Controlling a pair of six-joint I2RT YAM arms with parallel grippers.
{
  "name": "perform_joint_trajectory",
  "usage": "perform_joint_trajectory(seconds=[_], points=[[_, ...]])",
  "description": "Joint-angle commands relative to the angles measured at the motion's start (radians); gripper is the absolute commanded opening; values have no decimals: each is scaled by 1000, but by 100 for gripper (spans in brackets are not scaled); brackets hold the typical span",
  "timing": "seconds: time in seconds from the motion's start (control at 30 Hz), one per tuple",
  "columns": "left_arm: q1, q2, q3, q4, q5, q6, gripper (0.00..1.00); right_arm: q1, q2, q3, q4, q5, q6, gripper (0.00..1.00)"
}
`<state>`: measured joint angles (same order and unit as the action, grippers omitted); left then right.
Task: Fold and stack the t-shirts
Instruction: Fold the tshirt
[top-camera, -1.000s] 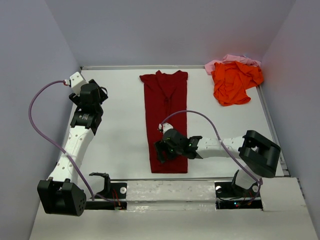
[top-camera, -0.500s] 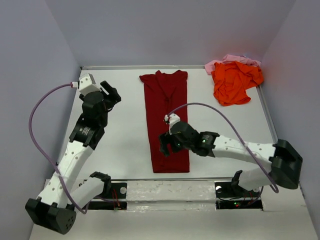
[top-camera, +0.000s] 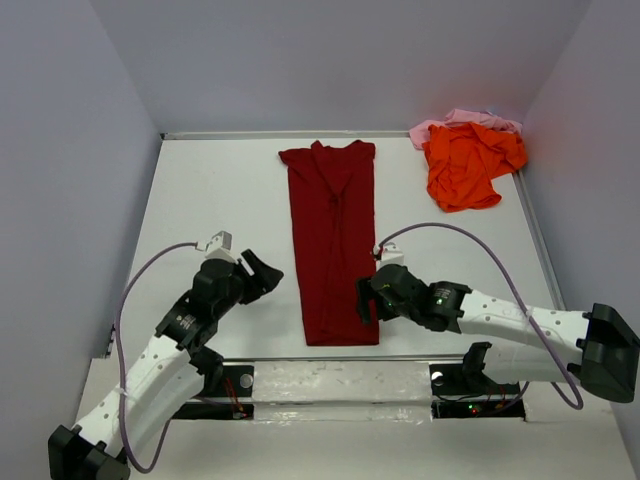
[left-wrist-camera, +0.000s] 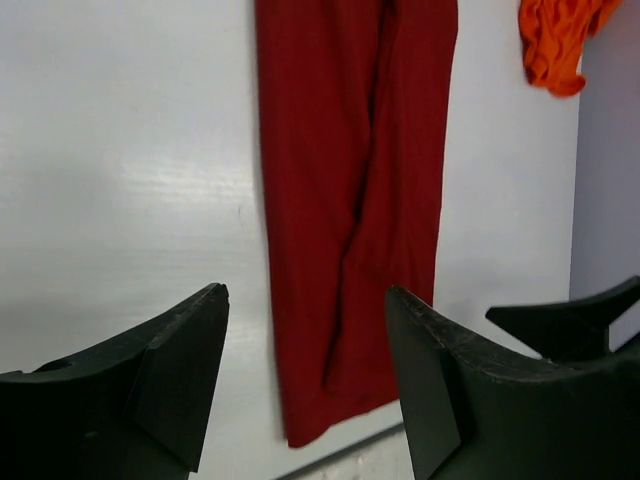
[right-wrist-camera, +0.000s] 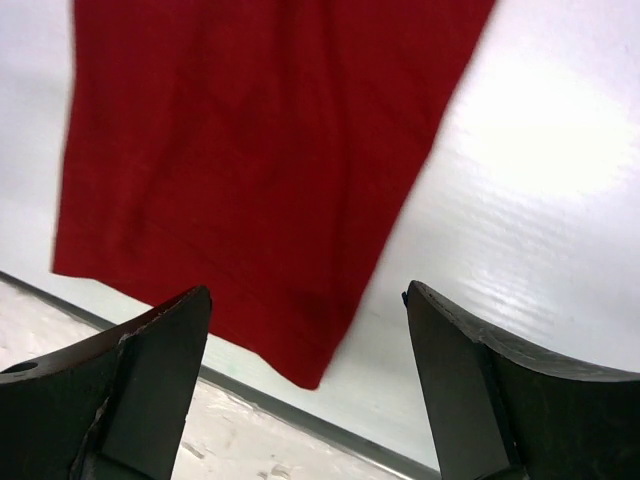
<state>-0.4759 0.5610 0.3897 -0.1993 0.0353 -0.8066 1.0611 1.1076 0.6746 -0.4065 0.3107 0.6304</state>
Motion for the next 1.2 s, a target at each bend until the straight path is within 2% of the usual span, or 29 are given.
perform_joint_trajectory(seconds=[0.0,0.13,0.27,0.53,0.7,1.17], points=[[-76,-67,-41,1,78,-109,72,-4,-17,-20,-25,45,113,84],[-182,-32,-46,3,95,-177,72,-4,-3,-26,-43,34,156,83],[-291,28,-40,4,34,-210,72,-4,5,-46,-43,18,189,82],[-544,249,-86,83,-20,-319,71,-4,49,-86,-9,-4,230,81],[-601,290,-120,81,-25,-356,71,-4,51,-121,21,-19,244,80],[-603,339,-134,106,-166,-353,66,-4,110,-153,143,-82,239,75]])
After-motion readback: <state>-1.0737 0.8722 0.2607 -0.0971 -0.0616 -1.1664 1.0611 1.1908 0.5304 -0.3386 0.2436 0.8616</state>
